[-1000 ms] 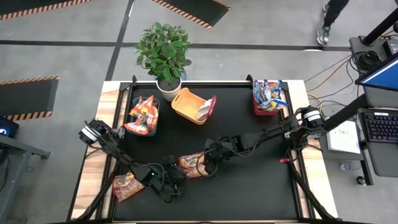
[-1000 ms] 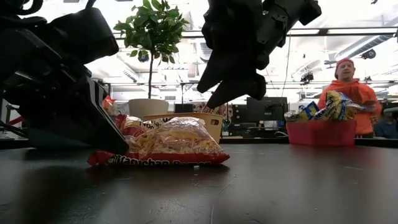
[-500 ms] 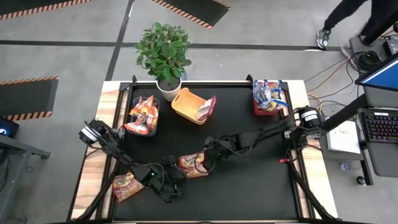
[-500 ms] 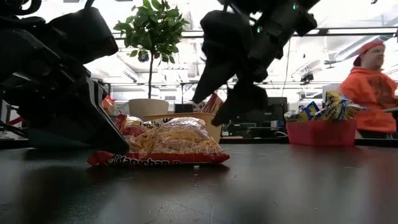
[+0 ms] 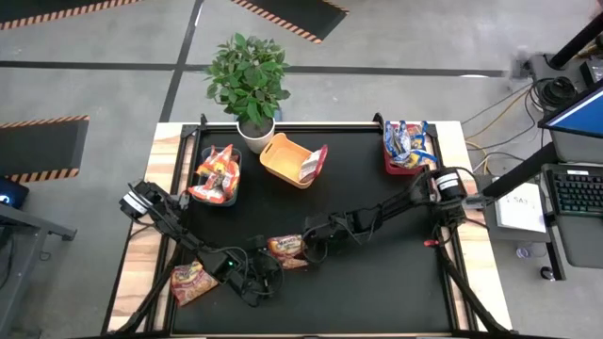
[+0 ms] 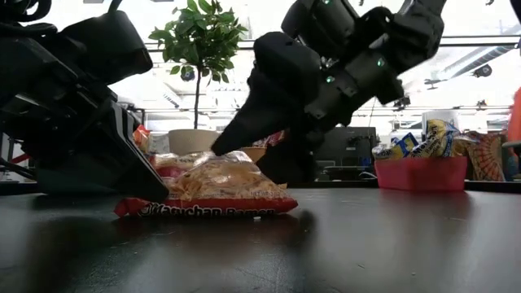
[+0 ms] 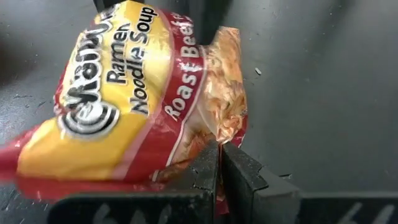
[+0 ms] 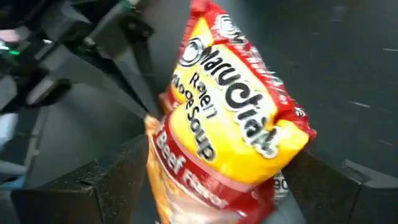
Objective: Sort Maruchan noodles
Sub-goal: Put the right red noodle pack into the yellow bin
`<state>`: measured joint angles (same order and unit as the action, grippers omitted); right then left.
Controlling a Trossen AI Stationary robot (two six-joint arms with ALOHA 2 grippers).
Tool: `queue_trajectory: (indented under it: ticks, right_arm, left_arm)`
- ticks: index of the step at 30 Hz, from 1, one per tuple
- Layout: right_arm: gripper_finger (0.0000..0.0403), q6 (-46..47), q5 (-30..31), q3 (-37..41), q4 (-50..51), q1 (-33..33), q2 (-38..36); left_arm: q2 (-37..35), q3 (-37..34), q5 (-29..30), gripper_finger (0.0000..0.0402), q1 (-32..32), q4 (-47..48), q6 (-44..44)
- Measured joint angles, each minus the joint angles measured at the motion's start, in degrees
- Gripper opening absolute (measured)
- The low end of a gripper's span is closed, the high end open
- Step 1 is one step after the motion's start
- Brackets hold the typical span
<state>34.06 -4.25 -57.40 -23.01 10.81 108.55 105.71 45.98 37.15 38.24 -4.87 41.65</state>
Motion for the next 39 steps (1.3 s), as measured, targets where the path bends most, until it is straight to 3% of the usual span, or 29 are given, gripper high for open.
queue_trajectory:
  ticks: [7,13,24,39]
  right_arm:
    - [0.0326,1.6,-4.8,-0.3,-10.7,0.0,4.5]
    - [0.032,2.3,-4.8,-0.3,-10.6,0.0,4.7]
    - [0.0178,2.4,-5.0,-0.3,-10.3,0.0,4.4]
    - [0.0068,-2.3,-5.0,-0.3,-9.8,0.0,2.9]
  left_arm:
    - [0.0,-0.3,0.0,0.0001,0.1,-0.4,0.0]
    - [0.0,-0.4,0.0,0.0001,0.1,-0.7,0.0]
    - [-0.4,-0.4,0.2,0.0001,0.7,-1.1,-0.1]
    - [-2.4,-0.5,2.6,0.0001,1.4,1.3,-0.8]
